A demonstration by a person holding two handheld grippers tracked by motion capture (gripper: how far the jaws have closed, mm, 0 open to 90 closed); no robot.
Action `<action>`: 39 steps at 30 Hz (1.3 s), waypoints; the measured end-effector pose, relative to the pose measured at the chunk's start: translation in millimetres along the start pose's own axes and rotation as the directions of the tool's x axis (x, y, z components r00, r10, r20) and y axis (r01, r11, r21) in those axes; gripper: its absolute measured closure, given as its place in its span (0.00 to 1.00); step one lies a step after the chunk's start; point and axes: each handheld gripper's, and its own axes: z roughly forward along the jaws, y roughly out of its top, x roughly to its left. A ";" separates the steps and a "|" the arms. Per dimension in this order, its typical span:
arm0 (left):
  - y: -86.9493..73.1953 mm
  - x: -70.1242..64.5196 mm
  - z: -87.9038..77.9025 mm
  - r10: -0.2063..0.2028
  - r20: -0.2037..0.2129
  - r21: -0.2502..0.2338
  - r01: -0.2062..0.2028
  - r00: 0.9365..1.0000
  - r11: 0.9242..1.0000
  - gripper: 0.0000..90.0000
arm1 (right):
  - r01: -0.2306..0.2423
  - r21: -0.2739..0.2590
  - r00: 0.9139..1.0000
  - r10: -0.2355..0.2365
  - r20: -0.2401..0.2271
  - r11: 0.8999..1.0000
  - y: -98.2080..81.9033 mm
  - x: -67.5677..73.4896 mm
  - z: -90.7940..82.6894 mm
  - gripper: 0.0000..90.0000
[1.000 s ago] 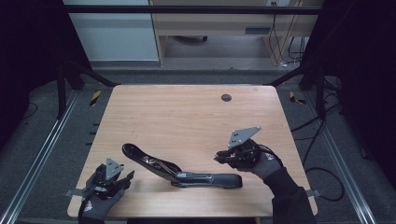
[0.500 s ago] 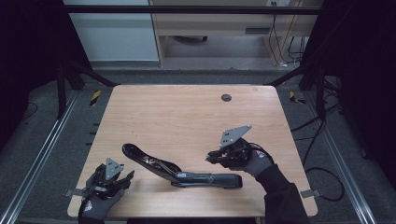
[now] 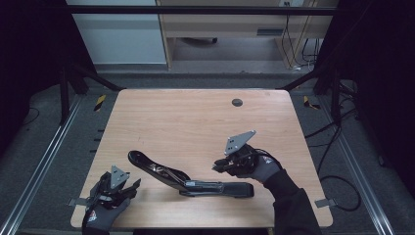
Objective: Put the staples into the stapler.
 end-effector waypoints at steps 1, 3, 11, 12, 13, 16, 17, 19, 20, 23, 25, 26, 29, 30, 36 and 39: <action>0.0 0.0 0.1 0.000 0.000 0.000 0.000 1.000 1.000 0.57 | 0.001 0.000 1.000 -0.001 -0.003 1.000 0.0 0.2 0.4 0.87; -0.1 -0.1 0.2 0.000 0.001 0.000 0.000 1.000 1.000 0.57 | 0.009 0.003 1.000 -0.009 -0.007 1.000 0.1 0.4 1.6 0.87; 0.0 -0.1 0.1 0.001 0.001 0.000 -0.001 1.000 1.000 0.57 | 0.025 0.034 0.999 -0.024 -0.027 0.999 -1.3 0.4 8.7 0.87; 0.0 -0.1 0.0 0.001 0.001 0.000 -0.001 1.000 1.000 0.57 | 0.024 0.037 0.999 -0.023 -0.029 0.999 -1.5 0.2 9.5 0.87; 0.0 -0.1 -0.1 0.001 0.001 -0.001 -0.001 1.000 1.000 0.57 | 0.026 0.040 0.999 -0.025 -0.032 0.999 -1.7 0.0 10.5 0.87; 0.0 0.0 -0.1 0.001 0.002 -0.001 -0.001 1.000 1.000 0.57 | 0.036 0.052 0.999 -0.034 -0.034 0.998 -1.8 0.4 13.1 0.87; 0.0 0.0 -0.1 0.002 0.002 -0.001 -0.002 1.000 1.000 0.57 | 0.040 0.053 0.999 -0.039 -0.035 0.998 -1.6 0.8 13.7 0.87; 0.0 -0.1 -0.1 0.002 0.001 -0.001 -0.002 1.000 1.000 0.57 | 0.052 0.053 0.998 -0.050 -0.043 0.997 -1.3 1.8 14.7 0.87; 0.0 0.0 -0.1 0.002 0.001 0.000 -0.002 1.000 1.000 0.57 | 0.052 0.049 0.998 -0.049 -0.045 0.997 -0.9 2.8 15.6 0.87; 0.0 -0.1 -0.1 0.002 0.001 -0.001 -0.002 1.000 1.000 0.57 | 0.067 0.053 0.997 -0.064 -0.052 0.996 -0.1 5.1 18.7 0.87; 0.0 -0.1 -0.3 0.001 0.000 -0.001 -0.001 1.000 1.000 0.57 | 0.074 0.059 0.996 -0.071 -0.055 0.996 0.4 5.7 20.1 0.87; 0.0 0.0 -0.3 0.002 0.000 -0.001 -0.002 1.000 1.000 0.57 | 0.079 0.061 0.995 -0.075 -0.058 0.995 0.6 6.1 21.2 0.87; 0.0 0.0 -0.2 0.002 0.000 -0.001 -0.002 1.000 1.000 0.57 | 0.081 0.063 0.995 -0.077 -0.063 0.995 1.2 7.4 23.9 0.87; 0.0 0.0 -0.3 0.002 0.000 -0.002 -0.002 1.000 1.000 0.57 | 0.082 0.063 0.995 -0.077 -0.067 0.995 1.2 7.4 24.8 0.87; 0.1 0.0 -0.4 0.002 0.000 -0.001 -0.002 1.000 1.000 0.57 | 0.082 0.076 0.994 -0.076 -0.081 0.994 0.1 7.0 28.7 0.87; 0.1 -0.2 -0.4 0.002 0.001 -0.001 -0.002 1.000 1.000 0.57 | 0.080 0.079 0.993 -0.073 -0.088 0.994 -1.7 6.8 30.7 0.87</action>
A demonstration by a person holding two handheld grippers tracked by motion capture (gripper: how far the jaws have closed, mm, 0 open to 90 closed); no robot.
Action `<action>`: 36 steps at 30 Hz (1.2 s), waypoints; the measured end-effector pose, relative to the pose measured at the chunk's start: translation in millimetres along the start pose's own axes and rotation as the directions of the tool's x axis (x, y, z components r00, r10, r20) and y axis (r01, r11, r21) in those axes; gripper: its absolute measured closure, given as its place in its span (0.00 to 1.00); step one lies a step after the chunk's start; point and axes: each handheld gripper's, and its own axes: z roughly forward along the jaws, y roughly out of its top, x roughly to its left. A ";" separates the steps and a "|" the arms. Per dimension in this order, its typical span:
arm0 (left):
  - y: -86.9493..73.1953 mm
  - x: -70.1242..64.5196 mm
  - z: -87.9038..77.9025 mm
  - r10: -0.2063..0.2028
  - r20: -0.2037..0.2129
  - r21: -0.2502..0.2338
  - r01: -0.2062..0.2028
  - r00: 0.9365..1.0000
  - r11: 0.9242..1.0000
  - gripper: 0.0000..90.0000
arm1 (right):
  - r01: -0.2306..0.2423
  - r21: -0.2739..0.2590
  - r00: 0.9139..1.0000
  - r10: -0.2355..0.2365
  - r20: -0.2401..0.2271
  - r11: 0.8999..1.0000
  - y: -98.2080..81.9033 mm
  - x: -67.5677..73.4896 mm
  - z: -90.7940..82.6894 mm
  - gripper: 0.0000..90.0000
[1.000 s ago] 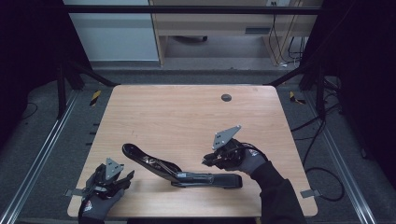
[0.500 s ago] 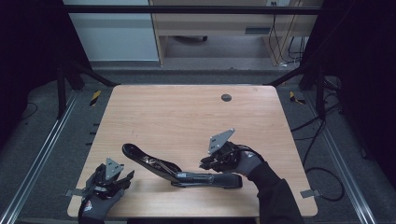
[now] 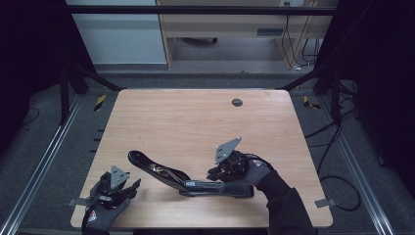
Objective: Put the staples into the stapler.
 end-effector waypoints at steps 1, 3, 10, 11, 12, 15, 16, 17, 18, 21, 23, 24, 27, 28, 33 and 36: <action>0.0 0.0 0.0 0.000 0.000 0.000 0.000 1.000 1.000 0.57 | -0.001 0.003 1.000 0.001 0.002 1.000 -1.0 -0.4 1.2 0.87; 0.0 0.1 0.1 0.000 0.000 0.000 0.000 1.000 1.000 0.57 | 0.000 0.008 1.000 0.000 -0.003 1.000 -3.2 -1.3 3.4 0.87; -0.1 -0.1 0.5 0.000 0.002 0.002 0.000 1.000 1.000 0.57 | -0.003 0.014 1.000 0.003 -0.011 1.000 -4.9 -2.3 7.3 0.87; -0.2 -0.1 0.7 0.000 0.003 0.003 0.000 1.000 1.000 0.57 | -0.008 0.014 1.000 0.009 -0.015 1.000 -5.0 -2.0 8.3 0.87; -0.2 -0.1 0.6 -0.001 0.003 0.002 0.001 1.000 1.000 0.57 | -0.008 0.020 1.000 0.009 -0.013 1.000 -4.9 -2.1 9.0 0.87; -0.2 0.4 0.6 -0.001 0.002 0.002 0.001 1.000 1.000 0.57 | 0.000 0.019 1.000 0.000 -0.020 1.000 -5.7 -3.2 11.1 0.87; -0.2 0.4 0.7 -0.001 0.002 0.003 0.001 1.000 1.000 0.57 | 0.001 0.021 1.000 -0.001 -0.021 1.000 -5.9 -3.3 11.7 0.87; -0.2 0.3 0.7 -0.001 0.002 0.003 0.001 1.000 1.000 0.57 | -0.003 0.024 1.000 0.003 -0.023 1.000 -6.0 -2.8 12.8 0.87; -0.2 0.3 0.6 -0.001 0.001 0.002 0.001 1.000 1.000 0.57 | 0.000 0.021 1.000 0.001 -0.025 1.000 -6.1 -2.7 13.6 0.87; -0.1 0.5 0.4 -0.001 0.000 0.002 0.001 1.000 1.000 0.57 | 0.003 0.031 1.000 -0.002 -0.032 1.000 -6.2 -2.1 15.2 0.87; -0.1 0.6 0.2 -0.003 0.000 0.001 0.003 1.000 1.000 0.57 | 0.010 0.035 0.999 -0.009 -0.033 0.999 -6.5 -2.6 16.0 0.87; -0.1 0.5 0.2 -0.002 0.000 0.001 0.002 1.000 1.000 0.57 | 0.009 0.036 0.999 -0.008 -0.032 0.999 -6.6 -2.5 16.2 0.87; 0.0 0.2 0.3 -0.001 0.000 0.001 0.001 1.000 1.000 0.57 | 0.006 0.039 1.000 -0.005 -0.030 0.999 -6.6 -2.1 16.8 0.87; 0.0 0.2 0.3 -0.001 0.000 0.001 0.001 1.000 1.000 0.57 | 0.004 0.038 0.999 -0.002 -0.033 0.999 -6.5 -1.9 17.3 0.87; -0.1 0.4 0.4 -0.001 0.001 0.002 0.001 1.000 1.000 0.57 | 0.016 0.053 0.999 -0.014 -0.033 0.998 -7.2 -2.7 20.6 0.87; -0.2 0.4 0.5 -0.002 0.001 0.002 0.002 1.000 1.000 0.57 | 0.017 0.056 0.999 -0.015 -0.037 0.998 -7.8 -3.0 21.7 0.87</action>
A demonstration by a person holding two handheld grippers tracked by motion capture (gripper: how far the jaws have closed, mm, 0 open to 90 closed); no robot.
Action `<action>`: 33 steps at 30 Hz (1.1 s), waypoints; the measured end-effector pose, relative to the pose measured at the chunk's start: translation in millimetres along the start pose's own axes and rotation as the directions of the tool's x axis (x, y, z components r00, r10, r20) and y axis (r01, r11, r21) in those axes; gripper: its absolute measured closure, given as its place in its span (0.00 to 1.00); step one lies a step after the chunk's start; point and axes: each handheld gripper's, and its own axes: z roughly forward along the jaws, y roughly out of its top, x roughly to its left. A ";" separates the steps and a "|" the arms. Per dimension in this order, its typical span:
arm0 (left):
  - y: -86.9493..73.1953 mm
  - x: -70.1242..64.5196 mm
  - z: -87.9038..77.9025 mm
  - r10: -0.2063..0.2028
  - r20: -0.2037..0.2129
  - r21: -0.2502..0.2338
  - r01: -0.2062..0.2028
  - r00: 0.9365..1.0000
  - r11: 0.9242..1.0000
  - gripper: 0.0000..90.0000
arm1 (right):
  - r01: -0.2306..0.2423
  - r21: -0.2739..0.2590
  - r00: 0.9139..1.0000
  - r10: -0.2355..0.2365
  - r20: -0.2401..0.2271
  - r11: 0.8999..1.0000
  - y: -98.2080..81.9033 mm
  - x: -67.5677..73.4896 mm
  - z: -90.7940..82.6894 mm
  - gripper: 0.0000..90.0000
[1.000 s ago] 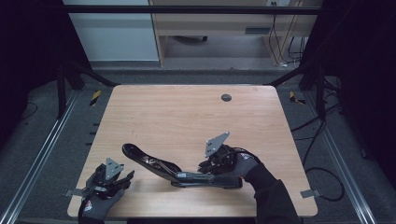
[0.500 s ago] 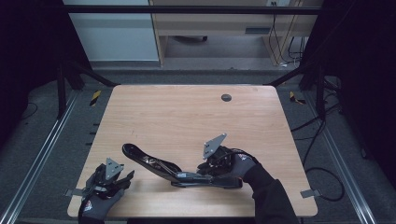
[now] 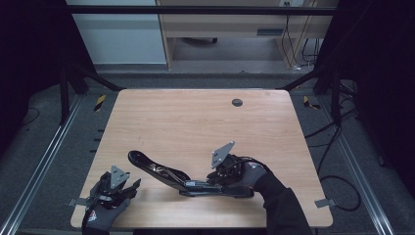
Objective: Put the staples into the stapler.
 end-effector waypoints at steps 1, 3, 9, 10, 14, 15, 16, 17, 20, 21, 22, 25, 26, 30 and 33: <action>-0.1 0.0 0.1 -0.002 0.000 0.000 0.002 1.000 1.000 0.57 | -0.001 -0.002 1.000 0.001 -0.003 1.000 -0.2 -0.1 0.2 0.87; 0.0 -0.1 0.2 0.000 0.001 0.001 0.000 1.000 1.000 0.57 | 0.000 0.000 1.000 0.000 -0.002 1.000 -0.5 -0.1 0.5 0.87; -0.1 -0.2 0.4 -0.001 0.001 0.001 0.001 1.000 1.000 0.57 | -0.002 0.009 1.000 0.002 -0.002 1.000 -2.4 -0.1 2.3 0.87; -0.1 -0.2 0.5 -0.001 0.001 0.001 0.001 1.000 1.000 0.57 | -0.002 0.009 1.000 0.002 -0.005 1.000 -3.0 0.0 2.6 0.87; -0.2 0.1 0.6 -0.002 0.001 0.003 0.002 1.000 1.000 0.57 | 0.000 0.009 1.000 0.000 -0.006 1.000 -4.0 -0.2 3.7 0.87; -0.2 0.1 0.6 -0.002 0.001 0.002 0.002 1.000 1.000 0.57 | 0.002 0.009 1.000 -0.002 -0.006 1.000 -4.0 -0.4 3.8 0.87; -0.2 0.0 0.6 -0.002 0.001 0.003 0.002 1.000 1.000 0.57 | 0.003 0.009 1.000 -0.003 -0.004 1.000 -4.0 -0.5 3.9 0.87; -0.2 0.0 0.7 -0.002 0.000 0.003 0.002 1.000 1.000 0.57 | 0.004 0.008 1.000 -0.004 -0.004 1.000 -3.9 -0.4 4.1 0.87; -0.2 0.1 0.7 -0.002 0.001 0.003 0.002 1.000 1.000 0.57 | 0.012 0.008 1.000 -0.012 -0.007 1.000 -3.9 -0.5 4.4 0.87; -0.2 0.2 0.7 -0.002 0.000 0.003 0.002 1.000 1.000 0.57 | 0.016 0.006 1.000 -0.015 -0.011 1.000 -3.9 -0.7 4.6 0.87; -0.2 0.2 0.7 -0.002 0.000 0.003 0.002 1.000 1.000 0.57 | 0.013 0.004 1.000 -0.013 -0.010 1.000 -3.7 -0.3 4.9 0.87; -0.2 0.2 0.6 -0.002 0.000 0.003 0.002 1.000 1.000 0.57 | 0.019 0.005 1.000 -0.019 -0.011 1.000 -3.8 -0.6 5.1 0.87; -0.2 0.1 0.6 -0.002 0.000 0.003 0.002 1.000 1.000 0.57 | 0.021 0.005 1.000 -0.021 -0.011 1.000 -3.9 -0.6 5.2 0.87; -0.2 0.1 0.7 -0.002 0.000 0.003 0.002 1.000 1.000 0.57 | 0.031 0.011 0.999 -0.031 -0.010 0.999 -4.1 -0.3 5.7 0.87; -0.2 0.0 0.7 -0.002 0.000 0.003 0.002 1.000 1.000 0.57 | 0.043 0.013 0.999 -0.043 -0.011 0.999 -4.3 -0.2 6.1 0.87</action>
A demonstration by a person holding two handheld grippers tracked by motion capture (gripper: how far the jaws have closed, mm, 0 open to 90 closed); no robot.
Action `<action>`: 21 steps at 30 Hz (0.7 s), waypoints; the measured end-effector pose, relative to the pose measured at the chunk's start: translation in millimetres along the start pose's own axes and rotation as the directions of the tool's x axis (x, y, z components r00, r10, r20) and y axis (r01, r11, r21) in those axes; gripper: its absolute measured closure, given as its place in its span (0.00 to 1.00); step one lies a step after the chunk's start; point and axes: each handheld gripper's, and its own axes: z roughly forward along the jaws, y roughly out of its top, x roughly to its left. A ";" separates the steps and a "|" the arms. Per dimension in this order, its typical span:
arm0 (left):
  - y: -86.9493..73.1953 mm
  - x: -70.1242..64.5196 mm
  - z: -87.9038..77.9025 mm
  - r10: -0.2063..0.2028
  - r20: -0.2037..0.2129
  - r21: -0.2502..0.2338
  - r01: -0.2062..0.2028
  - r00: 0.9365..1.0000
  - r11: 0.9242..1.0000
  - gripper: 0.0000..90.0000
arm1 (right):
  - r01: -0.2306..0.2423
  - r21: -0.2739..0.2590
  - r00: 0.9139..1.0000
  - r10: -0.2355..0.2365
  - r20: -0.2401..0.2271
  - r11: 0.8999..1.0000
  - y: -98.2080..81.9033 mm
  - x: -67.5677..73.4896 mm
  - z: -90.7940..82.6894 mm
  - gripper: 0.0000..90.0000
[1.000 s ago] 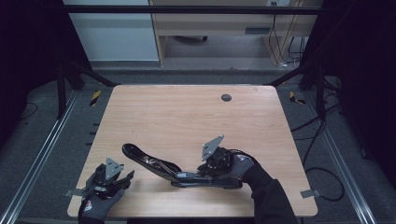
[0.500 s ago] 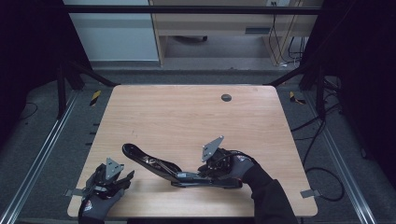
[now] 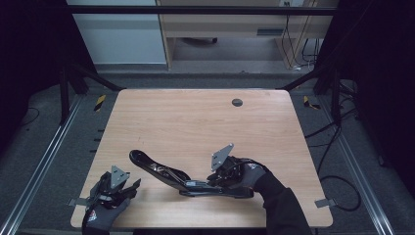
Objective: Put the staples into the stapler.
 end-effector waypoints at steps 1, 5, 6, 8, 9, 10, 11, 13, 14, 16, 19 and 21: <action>0.0 0.1 0.0 0.001 0.000 0.000 -0.001 1.000 1.000 0.57 | -0.001 -0.002 1.000 0.001 0.000 1.000 0.0 0.3 0.4 0.87; 0.0 0.2 0.0 0.000 0.000 0.000 0.000 1.000 1.000 0.57 | 0.005 0.015 1.000 -0.005 0.002 1.000 -0.4 0.3 1.7 0.87; 0.0 0.2 -0.1 0.000 0.000 0.000 0.000 1.000 1.000 0.57 | 0.002 0.014 1.000 -0.002 0.004 1.000 -0.3 0.6 2.1 0.87; 0.0 0.2 -0.1 0.000 0.000 0.000 0.000 1.000 1.000 0.57 | 0.002 0.013 1.000 -0.002 0.004 1.000 -0.1 0.6 2.0 0.87; 0.0 0.3 -0.1 0.000 0.000 0.000 0.000 1.000 1.000 0.57 | 0.002 0.013 1.000 -0.002 0.002 1.000 -0.3 0.3 1.6 0.86; 0.0 0.3 0.0 0.000 0.000 0.000 0.000 1.000 1.000 0.57 | -0.006 0.010 1.000 0.006 0.000 1.000 -0.4 0.4 1.5 0.86; 0.0 0.2 0.0 0.000 0.000 0.000 0.000 1.000 1.000 0.57 | -0.008 0.011 1.000 0.008 0.004 1.000 -0.5 0.4 1.2 0.86; 0.1 0.0 -0.1 0.000 0.000 0.000 0.000 1.000 1.000 0.57 | -0.011 -0.003 1.000 0.011 0.008 1.000 -0.7 0.4 0.6 0.81; 0.1 0.0 -0.1 0.000 0.000 0.000 0.000 1.000 1.000 0.57 | -0.017 -0.002 1.000 0.017 0.009 1.000 -0.7 0.6 -0.5 0.80; 0.1 0.0 -0.3 -0.001 0.001 -0.001 0.001 1.000 1.000 0.57 | -0.018 -0.007 1.000 0.018 0.014 1.000 -0.8 0.9 -1.7 0.80; 0.6 -0.5 -1.1 -0.001 0.003 -0.005 0.001 1.000 1.000 0.57 | -0.032 -0.023 0.999 0.032 0.031 0.999 -0.6 1.4 -5.0 0.80; 0.8 -0.6 -1.6 -0.007 0.007 -0.008 0.007 1.000 1.000 0.56 | -0.050 -0.042 0.997 0.053 0.051 0.998 -1.2 1.2 -8.5 0.80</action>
